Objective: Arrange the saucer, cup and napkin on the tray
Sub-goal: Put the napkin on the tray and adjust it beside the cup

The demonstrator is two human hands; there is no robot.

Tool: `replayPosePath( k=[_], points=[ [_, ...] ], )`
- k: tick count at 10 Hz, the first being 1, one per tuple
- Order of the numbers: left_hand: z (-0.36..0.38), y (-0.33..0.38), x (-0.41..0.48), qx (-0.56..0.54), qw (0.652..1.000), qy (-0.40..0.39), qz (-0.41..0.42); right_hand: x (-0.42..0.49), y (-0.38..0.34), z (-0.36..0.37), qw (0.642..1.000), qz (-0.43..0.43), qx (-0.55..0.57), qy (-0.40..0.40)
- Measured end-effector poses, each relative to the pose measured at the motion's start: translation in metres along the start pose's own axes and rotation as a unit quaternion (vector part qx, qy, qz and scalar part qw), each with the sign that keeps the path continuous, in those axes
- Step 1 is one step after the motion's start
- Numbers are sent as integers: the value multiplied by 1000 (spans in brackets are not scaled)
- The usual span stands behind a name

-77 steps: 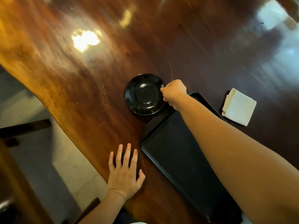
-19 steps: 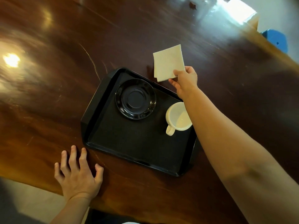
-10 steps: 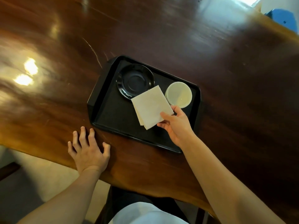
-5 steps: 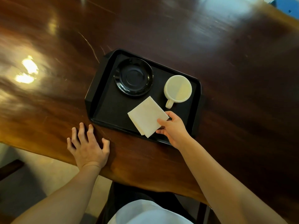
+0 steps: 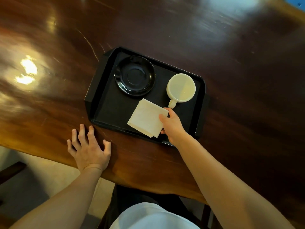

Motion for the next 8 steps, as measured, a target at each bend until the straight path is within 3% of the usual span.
replayPosePath(
  k=[1, 4, 6, 8],
  points=[
    [0, 0, 0, 1, 1000, 1, -1, -2, 12, 3, 999, 30, 42, 11],
    [-1, 0, 0, 4, 1000, 1, -2, -13, 10, -29, 985, -83, -30, 146],
    [-2, 1, -2, -3, 1000, 4, 2, -16, 10, -53, 981, -74, 40, 177],
    [-3, 3, -2, -4, 1000, -2, 1, -6, -2, -49, 977, -30, 176, 115]
  ],
)
Point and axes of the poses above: each hand's wrist, its own x-axis towards the middle knuckle, its own z-axis out of the palm, y = z × x, the point moved 10 cm from there along x, towards the middle knuckle
